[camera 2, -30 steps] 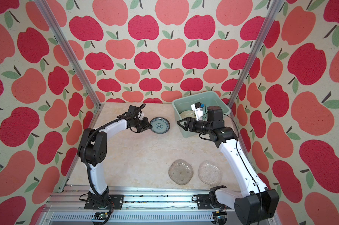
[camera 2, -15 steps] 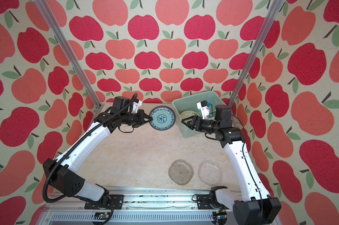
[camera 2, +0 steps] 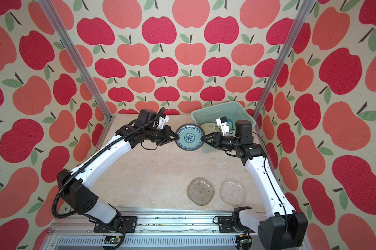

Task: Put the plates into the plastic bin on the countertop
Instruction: 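Lift the blue-and-white plate with right gripper while left gripper releases and draws back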

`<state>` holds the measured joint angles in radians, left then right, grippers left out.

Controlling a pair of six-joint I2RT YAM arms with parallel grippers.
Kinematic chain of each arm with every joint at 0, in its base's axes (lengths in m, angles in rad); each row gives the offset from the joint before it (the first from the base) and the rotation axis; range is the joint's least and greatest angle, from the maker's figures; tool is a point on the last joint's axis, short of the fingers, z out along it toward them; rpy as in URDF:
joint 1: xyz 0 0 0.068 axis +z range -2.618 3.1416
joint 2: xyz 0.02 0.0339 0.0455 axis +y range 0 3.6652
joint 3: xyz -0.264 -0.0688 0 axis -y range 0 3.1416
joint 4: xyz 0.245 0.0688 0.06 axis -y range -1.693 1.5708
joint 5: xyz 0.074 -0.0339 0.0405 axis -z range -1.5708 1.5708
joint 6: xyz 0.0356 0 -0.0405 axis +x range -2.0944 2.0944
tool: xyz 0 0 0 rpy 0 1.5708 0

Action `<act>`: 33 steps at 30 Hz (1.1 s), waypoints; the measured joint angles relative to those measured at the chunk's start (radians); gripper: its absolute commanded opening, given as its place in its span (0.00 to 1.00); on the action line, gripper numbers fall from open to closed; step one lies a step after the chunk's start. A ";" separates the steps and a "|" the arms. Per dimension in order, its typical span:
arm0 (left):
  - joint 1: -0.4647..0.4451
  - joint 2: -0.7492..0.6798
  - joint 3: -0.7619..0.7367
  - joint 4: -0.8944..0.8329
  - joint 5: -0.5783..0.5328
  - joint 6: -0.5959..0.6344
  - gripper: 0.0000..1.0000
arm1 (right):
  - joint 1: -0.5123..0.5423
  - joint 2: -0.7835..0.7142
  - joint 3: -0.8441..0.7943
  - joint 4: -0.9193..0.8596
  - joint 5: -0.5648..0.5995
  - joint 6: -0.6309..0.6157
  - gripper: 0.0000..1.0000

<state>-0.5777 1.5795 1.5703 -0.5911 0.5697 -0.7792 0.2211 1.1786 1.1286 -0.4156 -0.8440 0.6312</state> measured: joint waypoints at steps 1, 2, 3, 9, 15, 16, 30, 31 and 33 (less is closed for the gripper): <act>-0.002 0.000 0.000 0.003 -0.003 -0.003 0.01 | 0.000 0.005 -0.002 0.006 0.000 0.006 0.35; -0.005 0.000 0.000 0.005 -0.005 -0.009 0.01 | 0.000 0.011 -0.003 0.011 0.000 0.009 0.33; -0.008 0.001 0.000 0.009 -0.005 -0.016 0.01 | 0.000 0.015 -0.004 0.018 0.000 0.011 0.31; -0.036 0.018 0.010 0.043 -0.005 -0.040 0.01 | 0.000 0.037 -0.009 0.054 0.000 0.024 0.25; -0.049 0.031 0.024 0.057 -0.010 -0.039 0.06 | -0.005 0.063 -0.010 0.072 0.006 0.047 0.12; -0.053 0.032 0.024 0.056 -0.016 -0.034 0.07 | -0.007 0.066 -0.010 0.072 0.006 0.056 0.10; -0.079 0.036 0.029 0.065 -0.094 -0.035 0.78 | -0.058 0.205 0.102 0.040 0.035 -0.001 0.00; -0.081 0.034 0.029 0.065 -0.111 -0.032 0.79 | -0.072 0.223 0.129 0.030 0.039 -0.014 0.00; -0.085 0.026 0.028 0.068 -0.145 -0.026 0.83 | -0.103 0.259 0.186 0.016 0.047 -0.041 0.00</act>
<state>-0.6628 1.6054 1.5986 -0.5228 0.4252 -0.8051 0.1184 1.4372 1.3144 -0.3992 -0.7975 0.5903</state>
